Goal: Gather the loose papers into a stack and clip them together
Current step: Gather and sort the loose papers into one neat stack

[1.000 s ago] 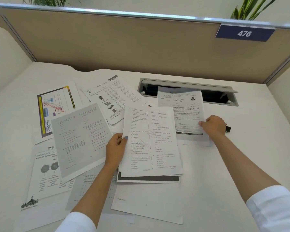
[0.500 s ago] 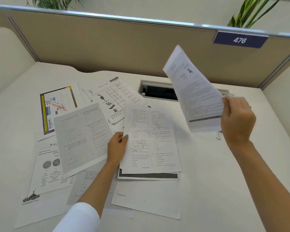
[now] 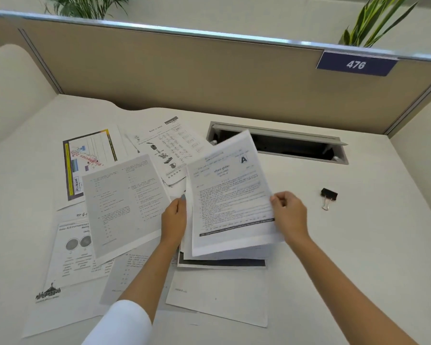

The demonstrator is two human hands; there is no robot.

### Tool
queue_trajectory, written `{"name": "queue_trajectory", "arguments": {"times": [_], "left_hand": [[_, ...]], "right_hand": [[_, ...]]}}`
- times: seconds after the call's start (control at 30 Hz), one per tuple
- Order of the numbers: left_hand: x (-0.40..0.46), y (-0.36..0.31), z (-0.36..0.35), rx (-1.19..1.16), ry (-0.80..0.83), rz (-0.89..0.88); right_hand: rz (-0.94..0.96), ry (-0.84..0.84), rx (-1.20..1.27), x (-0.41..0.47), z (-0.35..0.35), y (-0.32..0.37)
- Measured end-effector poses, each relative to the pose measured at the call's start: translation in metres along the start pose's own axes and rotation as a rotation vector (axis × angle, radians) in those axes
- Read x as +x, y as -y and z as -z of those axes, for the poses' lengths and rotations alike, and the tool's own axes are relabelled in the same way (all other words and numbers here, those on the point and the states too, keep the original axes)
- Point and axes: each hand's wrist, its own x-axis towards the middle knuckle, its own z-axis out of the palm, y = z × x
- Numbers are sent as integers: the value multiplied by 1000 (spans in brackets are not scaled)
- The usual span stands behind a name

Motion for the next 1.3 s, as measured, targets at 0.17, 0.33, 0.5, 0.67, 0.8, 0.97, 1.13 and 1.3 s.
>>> {"name": "queue_trajectory", "arguments": {"times": [0.17, 0.33, 0.5, 0.67, 0.8, 0.97, 1.13, 1.3], "left_hand": [[2, 2, 1, 2, 46, -2], [2, 4, 1, 18, 82, 2], [4, -3, 7, -61, 156, 29], [-4, -33, 12, -221, 246, -37], [-11, -57, 7, -425, 330, -4], [-25, -82, -3, -382, 534, 55], [-41, -103, -15, -201, 459, -178], [-50, -114, -20, -288, 396, -272]], "right_hand": [[-120, 116, -43, -16, -25, -21], [-132, 156, -87, -22, -27, -31], [-107, 151, -58, -14, -19, -35], [-178, 191, 234, 6, -2, -24], [-254, 524, 697, 14, 15, -8], [-69, 480, 659, 5, 34, 18], [143, 383, 621, -12, 54, 40], [174, 348, 651, -23, 56, 44]]}}
